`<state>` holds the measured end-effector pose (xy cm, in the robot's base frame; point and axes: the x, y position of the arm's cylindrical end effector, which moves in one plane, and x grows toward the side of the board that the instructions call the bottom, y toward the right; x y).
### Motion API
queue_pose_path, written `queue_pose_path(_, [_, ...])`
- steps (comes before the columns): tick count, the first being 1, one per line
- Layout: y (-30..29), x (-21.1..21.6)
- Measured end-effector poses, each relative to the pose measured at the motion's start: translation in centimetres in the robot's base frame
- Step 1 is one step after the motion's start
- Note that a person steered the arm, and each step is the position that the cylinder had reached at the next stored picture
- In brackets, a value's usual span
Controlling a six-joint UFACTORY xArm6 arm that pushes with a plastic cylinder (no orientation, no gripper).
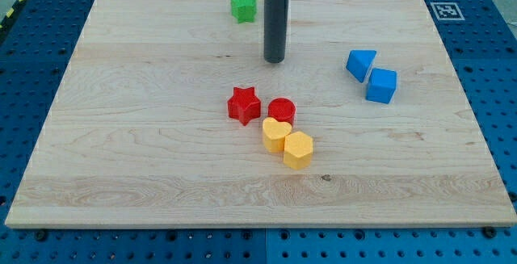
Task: Nudge the green circle
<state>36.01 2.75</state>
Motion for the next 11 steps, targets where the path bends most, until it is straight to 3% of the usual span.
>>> queue_pose_path(1, [0.3, -0.1])
queue_pose_path(4, [4.8, -10.1])
queue_pose_path(6, [4.3, -16.6])
queue_pose_path(11, [-1.0, -16.5])
